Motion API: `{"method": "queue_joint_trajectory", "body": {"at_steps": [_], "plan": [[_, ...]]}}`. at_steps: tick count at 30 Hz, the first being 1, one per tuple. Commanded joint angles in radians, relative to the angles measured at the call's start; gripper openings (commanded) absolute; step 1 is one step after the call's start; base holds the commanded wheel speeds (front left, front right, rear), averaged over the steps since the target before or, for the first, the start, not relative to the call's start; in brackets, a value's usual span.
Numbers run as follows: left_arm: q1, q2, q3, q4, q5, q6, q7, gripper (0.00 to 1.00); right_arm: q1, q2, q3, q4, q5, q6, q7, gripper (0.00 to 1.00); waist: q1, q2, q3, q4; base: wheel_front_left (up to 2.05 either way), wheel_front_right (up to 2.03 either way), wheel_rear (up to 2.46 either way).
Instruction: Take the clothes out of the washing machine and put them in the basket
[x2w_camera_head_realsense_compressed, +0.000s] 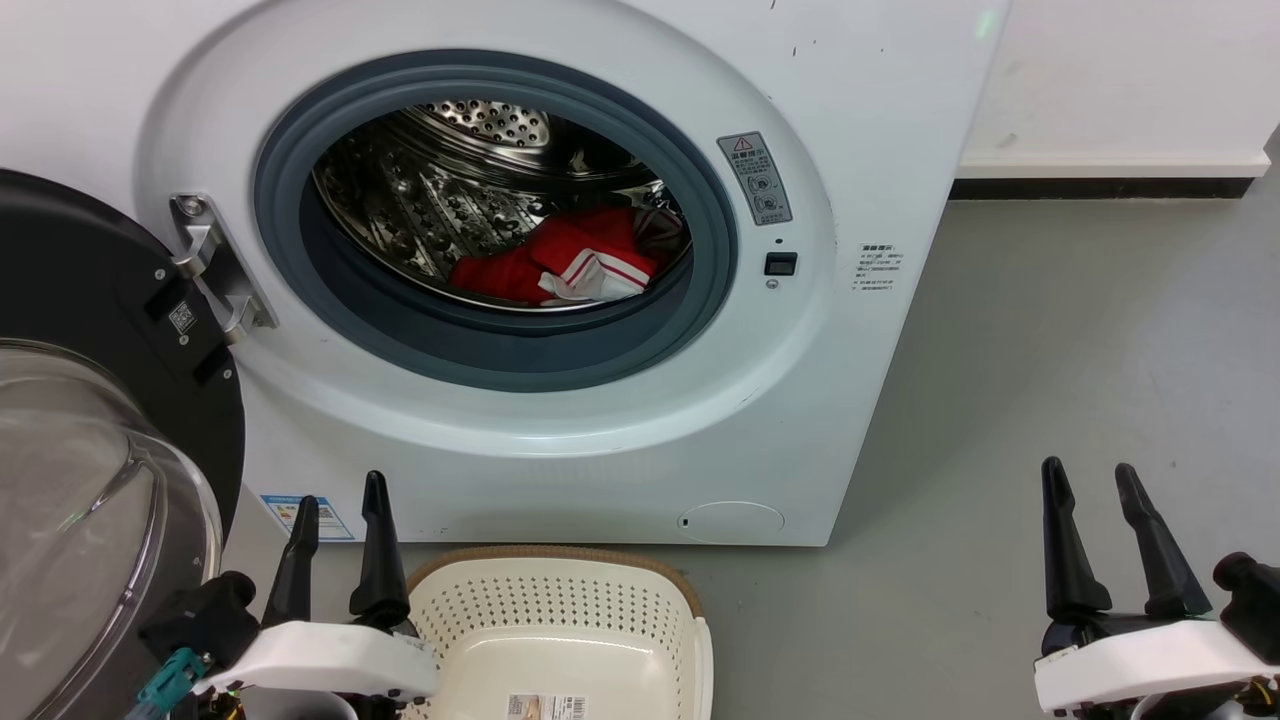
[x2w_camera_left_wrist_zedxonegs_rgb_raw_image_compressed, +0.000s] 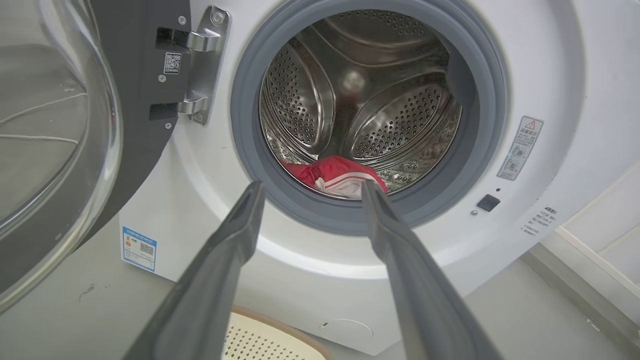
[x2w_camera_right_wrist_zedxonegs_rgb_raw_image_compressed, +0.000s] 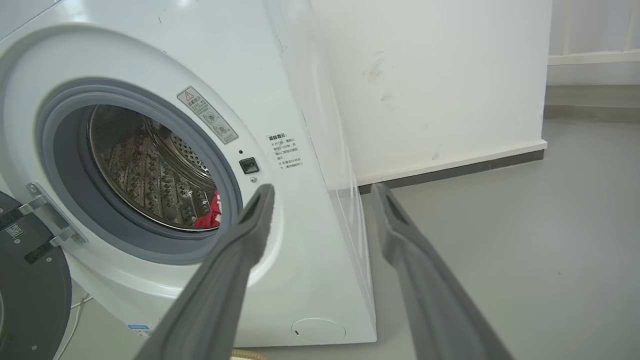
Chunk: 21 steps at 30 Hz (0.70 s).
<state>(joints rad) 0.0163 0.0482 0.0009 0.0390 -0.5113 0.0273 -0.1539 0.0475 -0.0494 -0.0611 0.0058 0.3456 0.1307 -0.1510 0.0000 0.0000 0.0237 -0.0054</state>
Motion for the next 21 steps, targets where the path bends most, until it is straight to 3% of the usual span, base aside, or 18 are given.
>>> {"method": "queue_joint_trajectory", "body": {"at_steps": [1,21], "plan": [[0.003,0.002,-0.004,-0.014,0.03,0.005,-0.011,1.0,0.006,-0.002,-0.001,-0.016,-0.033,0.0,-0.012,1.0,0.0,0.0,0.0,-0.001,0.0,0.0,0.0],[0.026,0.002,-0.013,-0.027,0.2,0.013,-0.056,1.0,0.032,-0.002,-0.001,-0.057,-0.228,0.0,-0.059,1.0,0.0,0.0,-0.001,-0.004,0.0,0.0,0.0]]}}
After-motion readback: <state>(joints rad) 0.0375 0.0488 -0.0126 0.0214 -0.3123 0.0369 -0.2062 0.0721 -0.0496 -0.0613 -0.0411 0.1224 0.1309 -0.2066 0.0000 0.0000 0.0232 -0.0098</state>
